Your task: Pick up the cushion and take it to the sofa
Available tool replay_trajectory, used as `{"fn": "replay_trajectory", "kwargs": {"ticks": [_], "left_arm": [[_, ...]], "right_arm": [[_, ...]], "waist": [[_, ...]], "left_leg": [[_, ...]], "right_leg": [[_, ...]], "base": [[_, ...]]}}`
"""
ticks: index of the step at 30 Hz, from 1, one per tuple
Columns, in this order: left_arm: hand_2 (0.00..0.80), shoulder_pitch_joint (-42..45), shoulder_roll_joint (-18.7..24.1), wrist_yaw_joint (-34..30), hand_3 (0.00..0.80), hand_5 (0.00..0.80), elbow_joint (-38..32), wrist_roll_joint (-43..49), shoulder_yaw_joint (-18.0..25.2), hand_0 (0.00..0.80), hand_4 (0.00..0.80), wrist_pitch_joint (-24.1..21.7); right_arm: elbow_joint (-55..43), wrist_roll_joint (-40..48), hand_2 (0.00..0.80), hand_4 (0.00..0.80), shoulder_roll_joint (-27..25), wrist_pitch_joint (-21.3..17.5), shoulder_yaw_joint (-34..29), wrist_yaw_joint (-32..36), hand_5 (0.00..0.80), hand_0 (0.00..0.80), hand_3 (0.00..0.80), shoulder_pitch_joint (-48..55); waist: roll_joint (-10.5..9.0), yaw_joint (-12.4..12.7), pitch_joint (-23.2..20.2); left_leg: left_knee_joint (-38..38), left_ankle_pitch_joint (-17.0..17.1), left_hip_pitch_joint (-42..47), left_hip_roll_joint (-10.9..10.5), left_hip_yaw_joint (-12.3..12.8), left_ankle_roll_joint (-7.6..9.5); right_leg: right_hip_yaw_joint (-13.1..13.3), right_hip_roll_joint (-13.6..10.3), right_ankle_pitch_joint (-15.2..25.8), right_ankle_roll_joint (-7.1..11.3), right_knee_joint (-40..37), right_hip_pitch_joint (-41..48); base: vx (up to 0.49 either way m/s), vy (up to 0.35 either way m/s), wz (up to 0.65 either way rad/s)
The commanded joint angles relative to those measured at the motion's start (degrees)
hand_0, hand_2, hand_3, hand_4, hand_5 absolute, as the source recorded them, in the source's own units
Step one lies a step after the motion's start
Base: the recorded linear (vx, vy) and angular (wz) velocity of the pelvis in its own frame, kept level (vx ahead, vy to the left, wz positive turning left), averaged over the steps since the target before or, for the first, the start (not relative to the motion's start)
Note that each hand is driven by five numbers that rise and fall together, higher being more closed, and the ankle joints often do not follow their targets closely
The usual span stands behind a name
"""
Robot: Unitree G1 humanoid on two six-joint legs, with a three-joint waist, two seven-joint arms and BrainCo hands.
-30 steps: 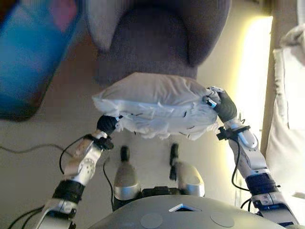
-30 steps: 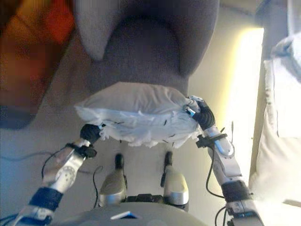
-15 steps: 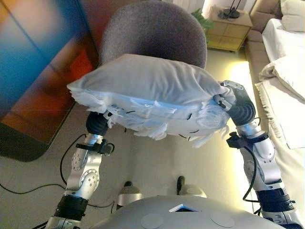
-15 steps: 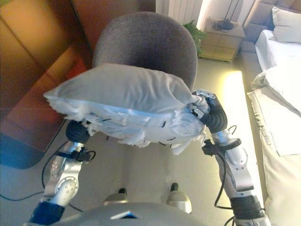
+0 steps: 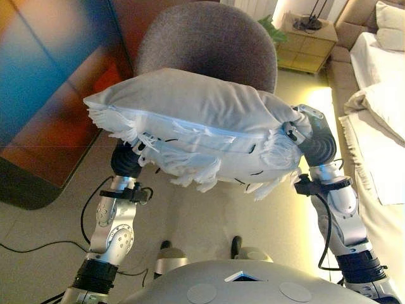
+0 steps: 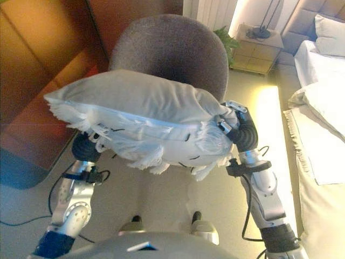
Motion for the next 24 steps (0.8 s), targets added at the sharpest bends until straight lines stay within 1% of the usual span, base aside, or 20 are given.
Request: {"fn": "replay_trajectory", "kwargs": {"ticks": [1, 3, 4, 5, 6, 7, 8, 9, 10, 12, 13, 14, 16, 19, 21, 22, 23, 24], "left_arm": [[0.8, -9.29, -0.68, -2.44, 0.8, 0.8, -8.04, -0.13, -2.53, 0.8, 0.8, -6.38], [0.8, -8.51, -1.15, -3.24, 0.8, 0.8, -7.92, -0.54, -2.77, 0.8, 0.8, -6.37], [0.8, -8.19, -1.42, -3.83, 0.8, 0.8, -7.6, -0.48, -2.8, 0.8, 0.8, -6.66], [0.8, -7.89, -1.65, -3.87, 0.8, 0.8, -7.75, -0.2, -2.69, 0.8, 0.8, -6.79], [0.8, -7.61, -1.68, -3.66, 0.8, 0.8, -8.24, 0.03, -2.51, 0.8, 0.8, -6.78], [0.8, -7.42, -1.58, -3.12, 0.8, 0.8, -9.03, 0.53, -2.08, 0.8, 0.8, -6.67], [0.8, -7.52, -1.53, -2.88, 0.8, 0.8, -9.17, 0.66, -2.0, 0.8, 0.8, -6.73], [0.8, -8.0, -1.51, -2.29, 0.8, 0.8, -9.04, 0.87, -2.33, 0.8, 0.8, -6.97], [0.8, -8.64, -1.59, -1.27, 0.8, 0.8, -8.7, 1.28, -2.91, 0.8, 0.8, -7.11], [0.8, -8.92, -2.06, -0.49, 0.8, 0.8, -8.39, 1.75, -3.67, 0.8, 0.8, -7.15], [0.8, -8.85, -2.27, -0.31, 0.8, 0.8, -8.32, 2.19, -4.16, 0.8, 0.8, -7.46], [0.8, -8.58, -2.38, -0.36, 0.8, 0.8, -8.36, 2.38, -4.34, 0.8, 0.8, -7.65], [0.8, -7.84, -2.44, -0.45, 0.8, 0.8, -8.56, 2.03, -4.68, 0.8, 0.8, -7.41], [0.8, -7.25, -2.7, -0.25, 0.8, 0.8, -8.45, 2.15, -5.78, 0.8, 0.8, -7.07], [0.8, -6.93, -2.89, -0.29, 0.8, 0.8, -7.79, 1.89, -6.72, 0.8, 0.8, -7.66], [0.8, -6.94, -2.87, -0.3, 0.8, 0.8, -7.78, 1.89, -6.72, 0.8, 0.8, -7.67], [0.8, -6.87, -2.84, -0.12, 0.8, 0.8, -7.02, 1.67, -7.38, 0.8, 0.8, -9.09], [0.8, -6.98, -2.9, 0.06, 0.8, 0.8, -6.72, 1.44, -7.53, 0.8, 0.8, -9.53]], "right_arm": [[-6.35, -2.33, 0.8, 0.8, -1.44, -6.02, 1.59, -1.09, 0.8, 0.8, 0.8, -8.13], [-5.98, -2.04, 0.8, 0.8, -1.3, -6.86, 1.85, -1.52, 0.8, 0.8, 0.8, -7.29], [-5.67, -2.79, 0.8, 0.8, -0.95, -7.17, 1.96, -2.09, 0.8, 0.8, 0.8, -6.86], [-5.29, -2.96, 0.8, 0.8, -0.85, -7.34, 2.17, -2.49, 0.8, 0.8, 0.8, -6.85], [-5.07, -3.01, 0.8, 0.8, -0.74, -7.53, 2.43, -2.68, 0.8, 0.8, 0.8, -6.94], [-4.92, -3.08, 0.8, 0.8, -0.43, -7.85, 2.92, -3.07, 0.8, 0.8, 0.8, -7.18], [-4.94, -3.17, 0.8, 0.8, -0.26, -7.98, 3.16, -3.28, 0.8, 0.8, 0.8, -7.34], [-4.84, -3.94, 0.8, 0.8, 0.04, -8.12, 3.79, -3.75, 0.8, 0.8, 0.8, -7.76], [-4.44, -5.05, 0.8, 0.8, 0.5, -8.13, 4.73, -4.52, 0.8, 0.8, 0.8, -8.37], [-4.17, -6.08, 0.8, 0.8, 0.97, -7.52, 5.91, -5.54, 0.8, 0.8, 0.8, -9.07], [-3.84, -6.49, 0.8, 0.8, 1.1, -7.37, 6.58, -5.86, 0.8, 0.8, 0.8, -9.34], [-3.61, -6.61, 0.8, 0.8, 1.14, -7.37, 6.82, -5.85, 0.8, 0.8, 0.8, -9.41], [-3.54, -6.13, 0.8, 0.8, 1.1, -7.12, 6.64, -5.16, 0.8, 0.8, 0.8, -8.89], [-4.27, -6.22, 0.8, 0.8, 1.1, -6.36, 6.46, -5.1, 0.8, 0.8, 0.8, -7.37], [-4.48, -5.54, 0.8, 0.8, 0.77, -6.63, 6.08, -4.59, 0.8, 0.8, 0.8, -6.17], [-4.49, -5.53, 0.8, 0.8, 0.79, -6.64, 6.07, -4.58, 0.8, 0.8, 0.8, -6.16], [-4.54, -4.24, 0.8, 0.8, 0.21, -7.45, 5.38, -3.11, 0.8, 0.8, 0.8, -5.24], [-4.62, -3.48, 0.8, 0.8, -0.16, -7.67, 4.92, -2.33, 0.8, 0.8, 0.8, -5.02]], "waist": [[-2.27, -0.79, 4.38], [-2.66, -1.03, 5.35], [-2.82, -0.8, 5.87], [-2.78, -0.39, 6.29], [-2.55, -0.11, 6.54], [-1.91, 0.31, 7.08], [-1.53, 0.45, 7.27], [-0.84, 0.69, 7.61], [-0.06, 1.12, 7.92], [0.99, 2.0, 8.07], [1.55, 2.6, 7.95], [1.85, 3.02, 7.87], [2.33, 3.76, 7.65], [2.38, 4.16, 7.32], [2.33, 4.0, 7.35], [2.18, 3.97, 7.39], [2.09, 3.89, 7.75], [2.02, 3.83, 7.85]], "left_leg": [[16.34, 0.82, -8.59, 5.15, -0.17, 2.06], [21.97, 0.79, -11.11, 4.89, 2.07, 3.01], [24.93, 0.29, -12.64, 3.28, 1.56, 3.53], [25.99, -1.19, -13.35, 0.53, 0.74, 4.31], [26.06, -1.94, -13.83, -1.52, 0.44, 4.78], [25.39, -2.39, -14.68, -4.35, 0.43, 5.36], [24.52, -2.25, -15.19, -5.45, 0.65, 5.48], [22.99, -1.44, -16.45, -7.21, 0.79, 5.43], [21.06, 0.17, -17.67, -9.09, 0.33, 5.14], [16.75, 2.41, -18.6, -11.58, -0.38, 4.97], [13.29, 3.66, -18.96, -12.61, -1.04, 4.86], [10.77, 4.85, -19.05, -12.97, -1.65, 4.72], [5.52, 7.03, -19.14, -12.88, -3.72, 4.34], [0.08, 7.56, -19.04, -11.67, -4.88, 3.87], [-0.96, 7.51, -20.36, -9.86, -6.03, 3.02], [-0.96, 7.48, -20.29, -10.02, -6.0, 3.04], [-0.96, 7.03, -21.92, -8.67, -8.45, 2.45], [-0.96, 6.93, -22.81, -8.14, -9.32, 2.29]], "right_leg": [[2.67, 1.69, -11.06, -4.15, 7.26, 3.39], [2.17, 2.42, -11.07, -5.04, 7.09, 4.01], [1.75, 2.57, -11.11, -5.32, 6.95, 4.52], [1.3, 2.56, -11.32, -5.2, 7.17, 4.8], [1.28, 2.69, -11.64, -5.12, 7.59, 4.77], [1.52, 3.32, -12.46, -5.1, 8.68, 4.73], [1.53, 3.75, -12.93, -5.13, 9.27, 4.68], [1.83, 4.62, -13.5, -5.25, 9.92, 4.71], [2.28, 5.7, -14.16, -5.3, 10.51, 4.98], [3.25, 7.42, -15.25, -5.33, 11.1, 6.01], [3.84, 8.46, -15.87, -5.43, 11.39, 6.64], [4.36, 9.13, -16.38, -5.56, 11.7, 7.09], [5.58, 10.44, -17.93, -5.89, 12.99, 7.95], [6.48, 11.46, -21.19, -6.11, 16.92, 8.41], [6.14, 11.39, -24.14, -6.26, 20.64, 8.13], [6.1, 11.24, -24.31, -6.24, 20.79, 8.15], [5.94, 10.42, -26.91, -5.97, 24.18, 7.99], [5.81, 9.92, -27.78, -5.66, 25.87, 7.9]], "base": [[-0.045, -0.356, -0.3], [-0.003, -0.299, -0.28], [0.035, -0.194, -0.16], [0.049, -0.126, -0.09], [0.091, -0.082, -0.16], [0.109, -0.054, -0.2], [0.135, -0.045, -0.23], [0.164, -0.026, -0.2], [0.193, -0.023, -0.58], [0.299, 0.011, -0.54], [0.383, 0.05, 0.17], [0.416, 0.055, 0.38], [0.452, 0.058, 0.26], [0.553, 0.094, 0.0], [0.554, 0.145, -0.16], [0.75, 0.253, -0.2], [0.725, 0.263, -0.19], [0.973, 0.367, -0.27]]}}
